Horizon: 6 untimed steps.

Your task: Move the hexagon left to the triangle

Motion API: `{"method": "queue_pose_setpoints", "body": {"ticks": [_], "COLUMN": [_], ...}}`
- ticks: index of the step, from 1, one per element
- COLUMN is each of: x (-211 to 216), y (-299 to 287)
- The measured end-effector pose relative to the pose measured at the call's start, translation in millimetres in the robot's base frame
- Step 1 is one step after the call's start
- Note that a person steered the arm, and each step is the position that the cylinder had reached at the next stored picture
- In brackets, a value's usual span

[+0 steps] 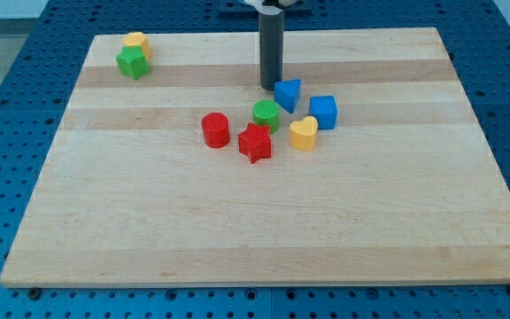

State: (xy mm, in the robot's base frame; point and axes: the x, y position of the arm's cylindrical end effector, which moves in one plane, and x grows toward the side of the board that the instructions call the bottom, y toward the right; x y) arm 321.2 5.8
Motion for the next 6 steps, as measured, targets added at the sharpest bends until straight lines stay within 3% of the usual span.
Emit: {"method": "queue_pose_setpoints", "body": {"ticks": [1, 4, 6], "x": [-12.4, -116.4, -128.6], "y": [-12.6, -82.6, -119.9]}}
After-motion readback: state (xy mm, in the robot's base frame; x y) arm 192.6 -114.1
